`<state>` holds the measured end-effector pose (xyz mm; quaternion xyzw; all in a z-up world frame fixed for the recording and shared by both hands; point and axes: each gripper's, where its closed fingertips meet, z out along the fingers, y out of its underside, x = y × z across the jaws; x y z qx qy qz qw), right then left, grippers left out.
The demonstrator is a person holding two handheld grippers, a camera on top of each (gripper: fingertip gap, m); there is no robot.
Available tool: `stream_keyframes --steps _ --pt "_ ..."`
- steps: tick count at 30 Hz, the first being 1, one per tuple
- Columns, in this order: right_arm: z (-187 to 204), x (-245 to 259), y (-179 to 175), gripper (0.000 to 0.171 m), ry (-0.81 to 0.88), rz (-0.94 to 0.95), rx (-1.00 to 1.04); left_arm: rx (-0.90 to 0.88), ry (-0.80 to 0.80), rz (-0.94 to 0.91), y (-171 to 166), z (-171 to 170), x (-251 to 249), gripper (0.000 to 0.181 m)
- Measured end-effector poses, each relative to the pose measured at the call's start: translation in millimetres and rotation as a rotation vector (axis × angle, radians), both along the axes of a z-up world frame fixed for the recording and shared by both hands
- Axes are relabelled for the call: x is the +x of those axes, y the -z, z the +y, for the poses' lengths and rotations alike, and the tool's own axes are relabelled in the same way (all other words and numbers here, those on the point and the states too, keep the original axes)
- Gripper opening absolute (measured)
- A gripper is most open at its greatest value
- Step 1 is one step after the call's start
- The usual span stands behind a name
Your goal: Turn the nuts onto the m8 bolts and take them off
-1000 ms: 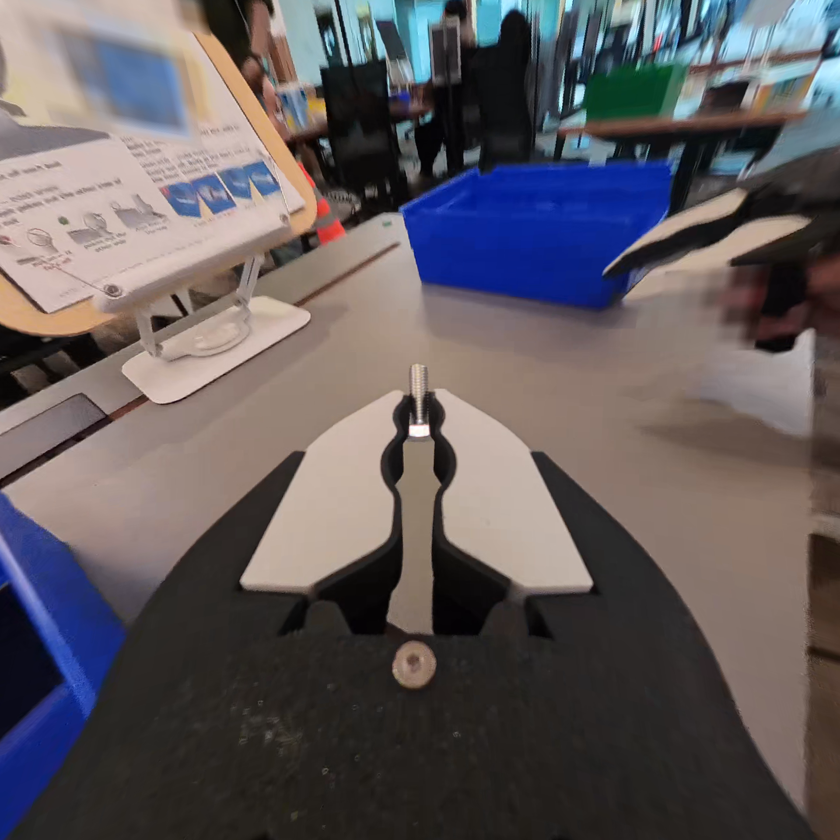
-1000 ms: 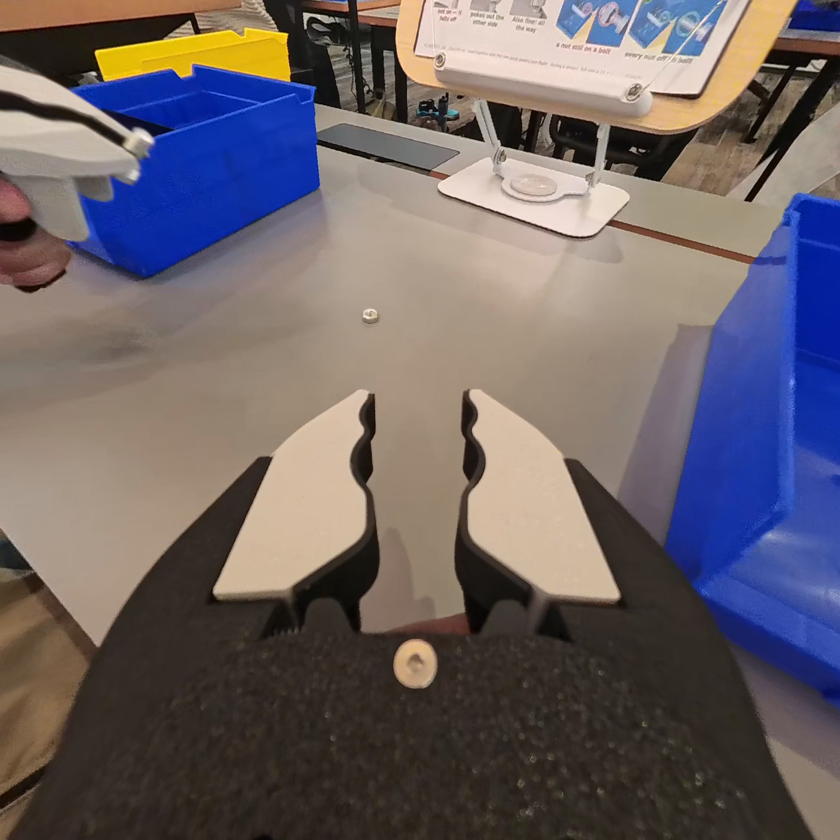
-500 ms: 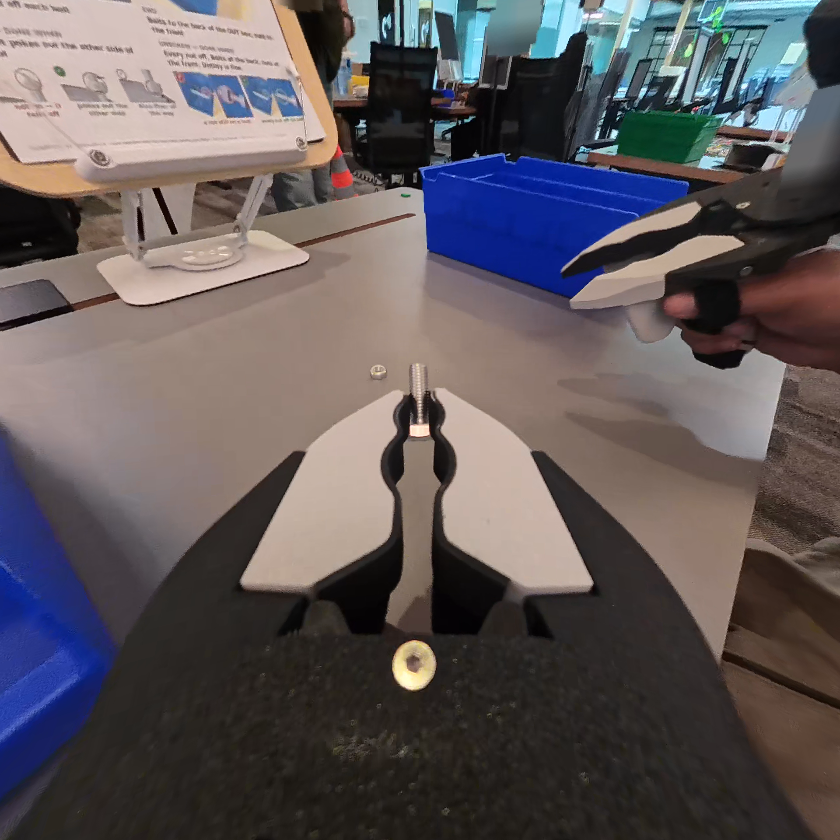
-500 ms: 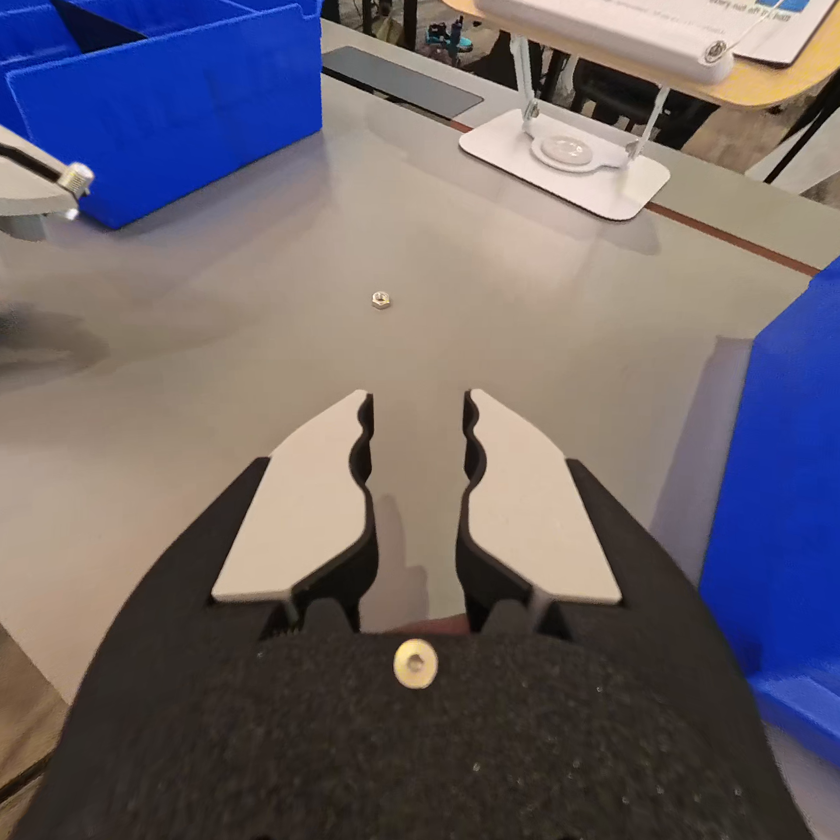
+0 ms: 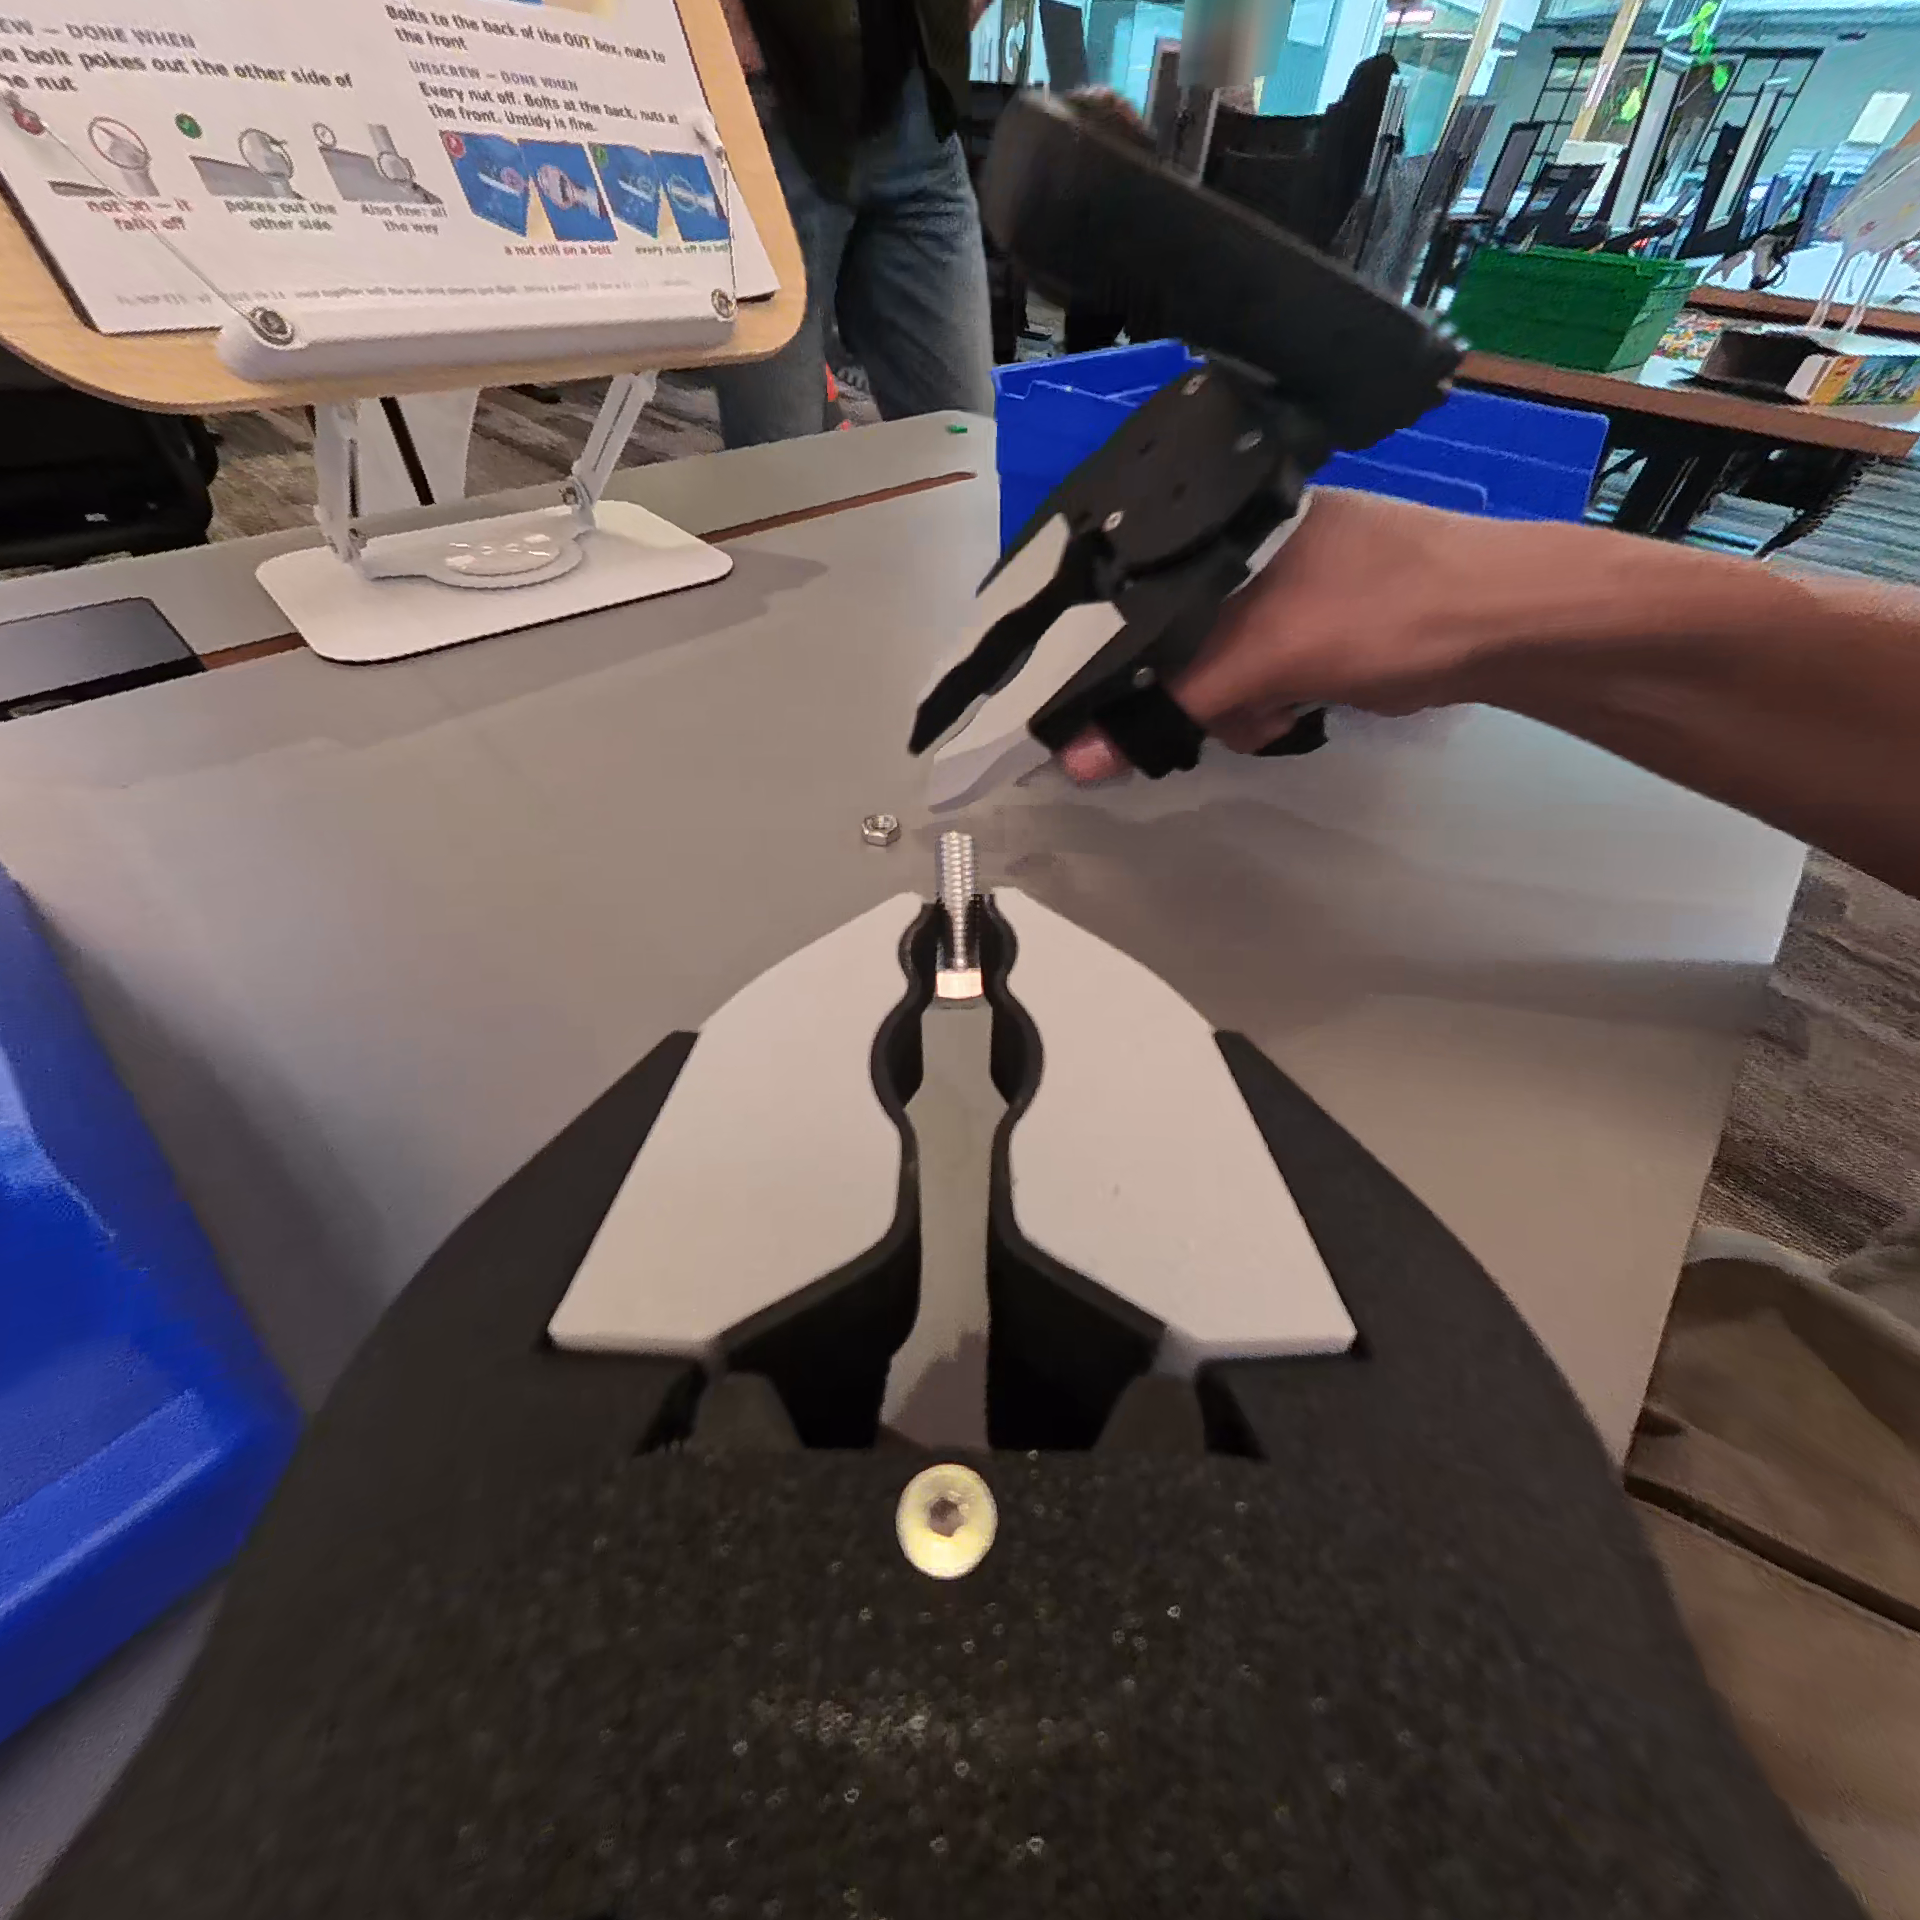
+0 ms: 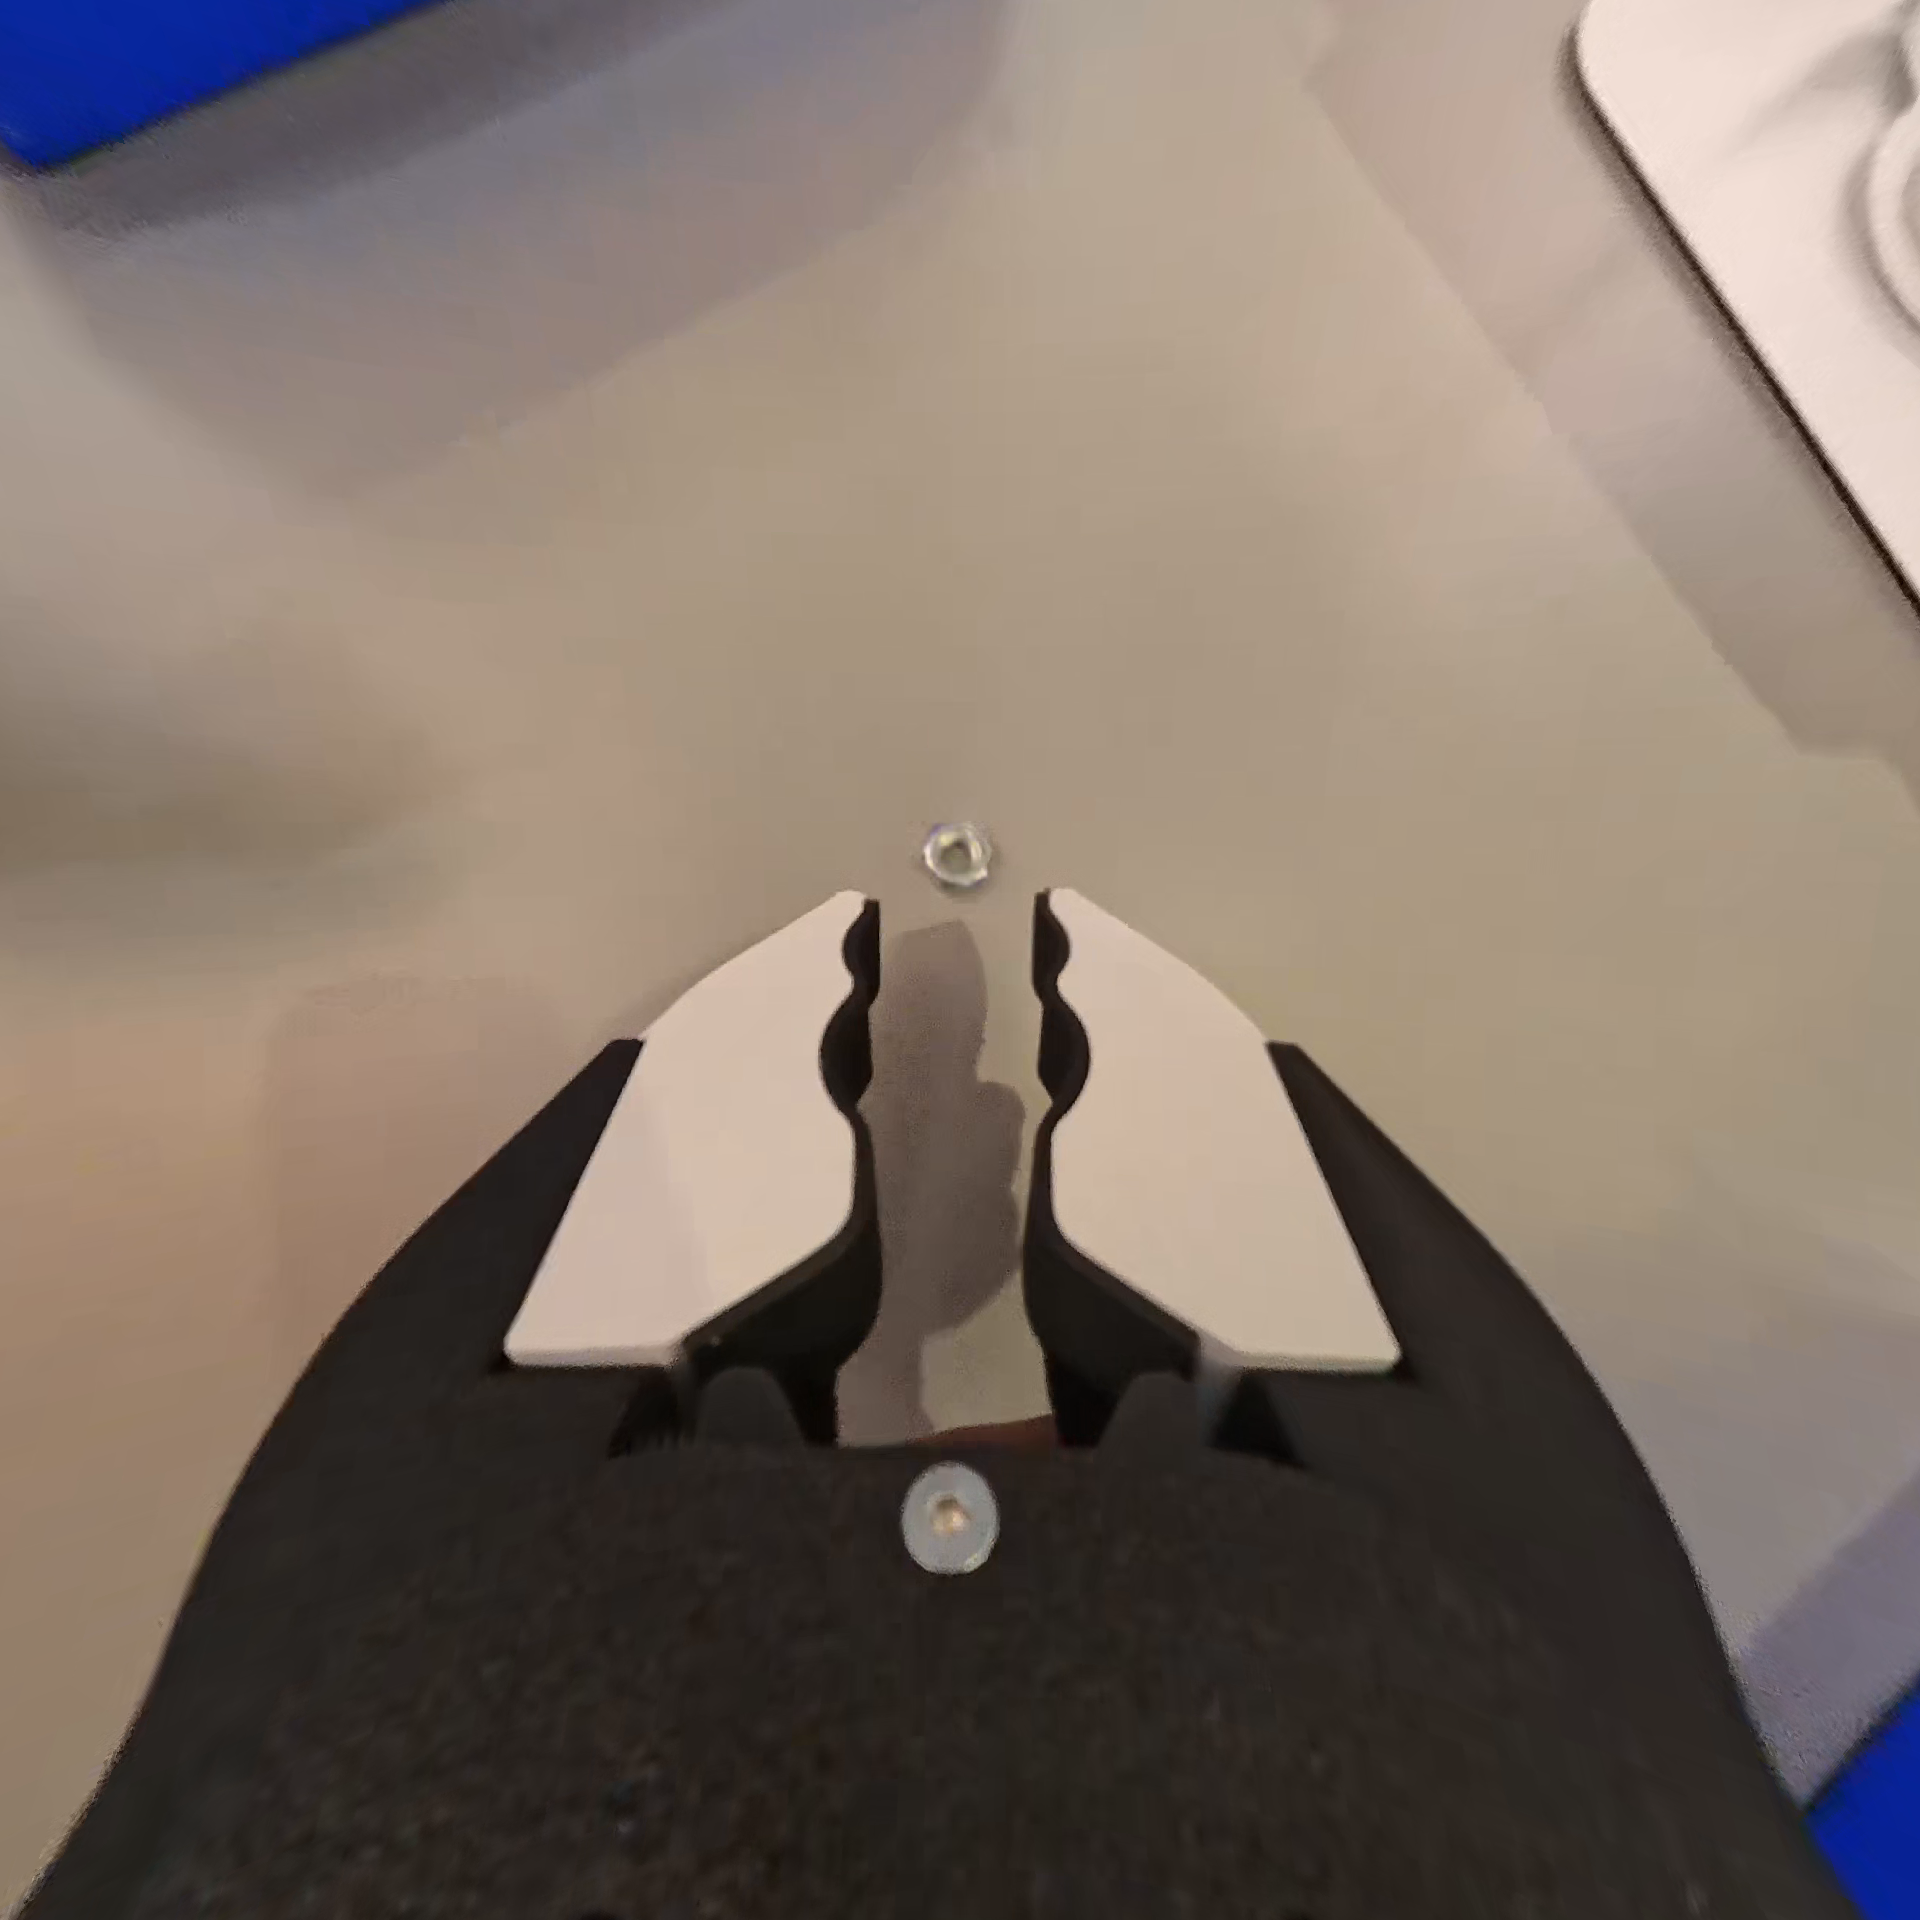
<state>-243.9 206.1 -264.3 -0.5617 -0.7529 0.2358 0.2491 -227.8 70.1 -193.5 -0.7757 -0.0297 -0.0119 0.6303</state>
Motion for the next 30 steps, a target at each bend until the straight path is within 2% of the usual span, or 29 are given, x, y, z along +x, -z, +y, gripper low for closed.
stream_keyframes --steps 8,11,14,19,24,27,30 --pt "-2 -13 22 0.029 -0.009 -0.080 -0.020 0.006 0.029 -0.016 -4 -3 -2 0.007" --pt "-1 -16 23 0.026 -0.005 -0.083 -0.028 0.008 0.044 -0.022 -3 -1 0 0.007" --pt "-4 -18 24 0.015 -0.011 -0.082 -0.080 0.000 0.056 -0.020 0 1 1 0.008" --pt "0 -18 23 0.014 -0.024 -0.056 -0.060 -0.006 0.056 -0.022 3 3 -2 0.007" --pt "-7 -5 -24 0.014 -0.073 0.137 0.024 -0.014 0.049 -0.025 4 2 -6 0.008" --pt "-17 17 -60 0.014 -0.085 0.291 0.072 -0.007 0.049 -0.012 4 0 -9 0.008" --pt "-24 46 -82 0.014 -0.057 0.444 0.091 -0.009 0.036 -0.028 5 -1 -13 0.008"
